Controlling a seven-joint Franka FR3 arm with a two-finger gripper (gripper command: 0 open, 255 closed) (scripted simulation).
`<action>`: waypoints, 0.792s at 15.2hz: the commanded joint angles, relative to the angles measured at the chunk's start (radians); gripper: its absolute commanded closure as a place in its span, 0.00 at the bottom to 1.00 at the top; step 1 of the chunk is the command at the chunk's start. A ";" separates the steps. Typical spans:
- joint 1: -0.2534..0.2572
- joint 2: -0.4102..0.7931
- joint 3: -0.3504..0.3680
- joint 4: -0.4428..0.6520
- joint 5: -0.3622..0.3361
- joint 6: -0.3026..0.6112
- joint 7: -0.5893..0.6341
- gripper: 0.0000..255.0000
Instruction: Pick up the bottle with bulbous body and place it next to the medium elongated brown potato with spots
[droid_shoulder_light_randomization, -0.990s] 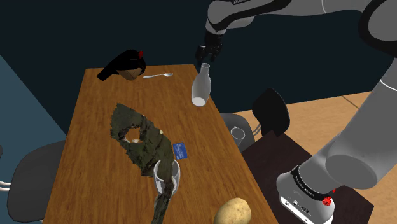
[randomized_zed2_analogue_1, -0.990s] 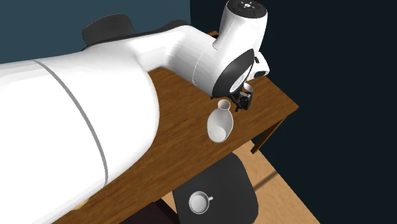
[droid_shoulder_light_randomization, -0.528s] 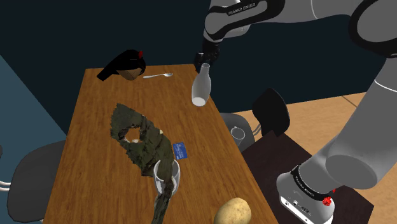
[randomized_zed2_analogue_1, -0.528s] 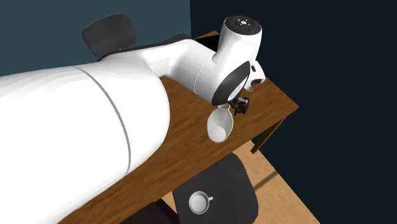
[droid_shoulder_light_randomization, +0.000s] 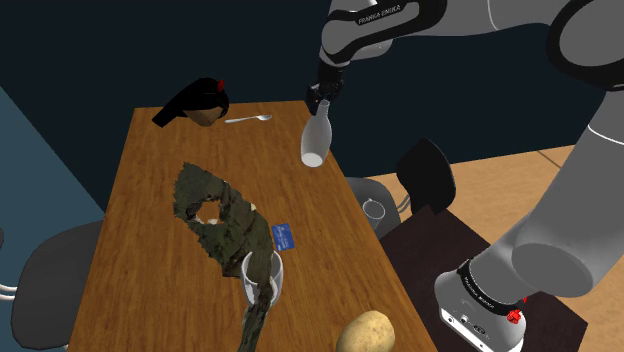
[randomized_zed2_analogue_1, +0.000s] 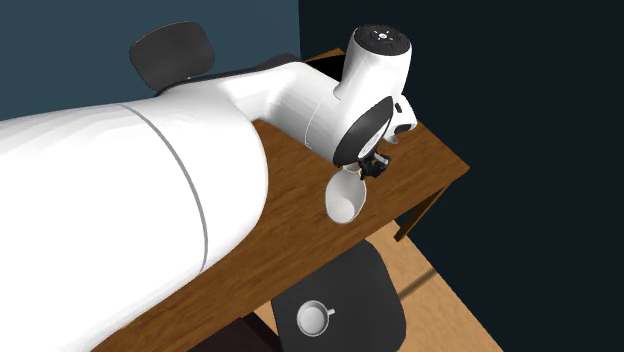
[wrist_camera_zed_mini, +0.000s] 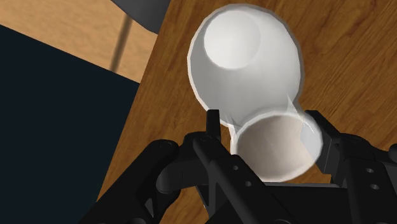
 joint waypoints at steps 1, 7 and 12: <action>0.000 0.000 0.000 0.000 0.000 0.000 0.000 1.00; 0.000 0.001 0.000 0.001 0.000 0.000 0.000 1.00; 0.000 -0.020 0.000 0.027 -0.001 -0.048 0.002 1.00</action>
